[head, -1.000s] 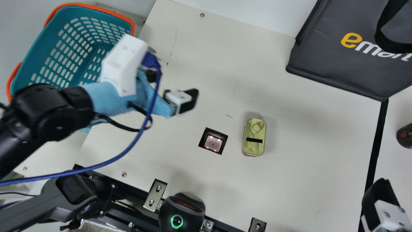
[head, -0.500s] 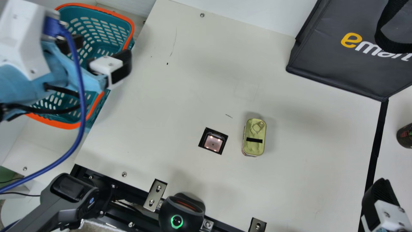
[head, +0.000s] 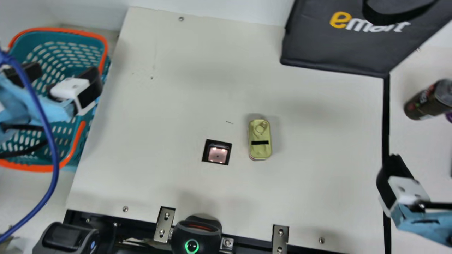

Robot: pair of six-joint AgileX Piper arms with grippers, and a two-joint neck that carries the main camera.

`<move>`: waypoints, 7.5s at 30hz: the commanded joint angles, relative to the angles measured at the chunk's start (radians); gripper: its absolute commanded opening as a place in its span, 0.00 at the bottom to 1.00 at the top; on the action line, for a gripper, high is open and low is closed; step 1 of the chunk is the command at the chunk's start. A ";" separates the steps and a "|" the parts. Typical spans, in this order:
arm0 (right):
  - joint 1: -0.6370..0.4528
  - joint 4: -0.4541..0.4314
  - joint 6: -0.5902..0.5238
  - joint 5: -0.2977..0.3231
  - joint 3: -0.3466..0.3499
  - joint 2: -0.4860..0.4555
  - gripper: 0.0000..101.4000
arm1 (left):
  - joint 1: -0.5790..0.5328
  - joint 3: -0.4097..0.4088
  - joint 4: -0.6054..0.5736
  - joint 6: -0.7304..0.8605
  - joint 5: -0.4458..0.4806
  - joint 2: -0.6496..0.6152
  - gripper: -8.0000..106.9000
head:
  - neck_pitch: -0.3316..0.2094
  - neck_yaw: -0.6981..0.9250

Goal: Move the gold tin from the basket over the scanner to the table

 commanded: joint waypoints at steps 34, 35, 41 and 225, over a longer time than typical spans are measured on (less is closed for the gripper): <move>0.495 -0.066 -0.008 -0.121 -0.036 0.578 0.94 | 0.000 0.000 0.000 0.000 0.000 0.000 0.85 | -0.029 -0.087; 0.500 -0.055 -0.011 -0.124 -0.041 0.593 0.94 | 0.000 0.000 0.000 0.000 0.000 0.000 0.85 | -0.029 -0.087; 0.521 0.010 -0.020 -0.149 -0.061 0.674 0.94 | 0.000 0.000 0.000 0.000 0.000 0.000 0.85 | -0.029 -0.087; -0.653 0.219 -0.602 -0.520 0.162 0.954 0.79 | 0.000 0.000 0.000 0.000 0.000 0.000 0.85 | -0.029 -0.436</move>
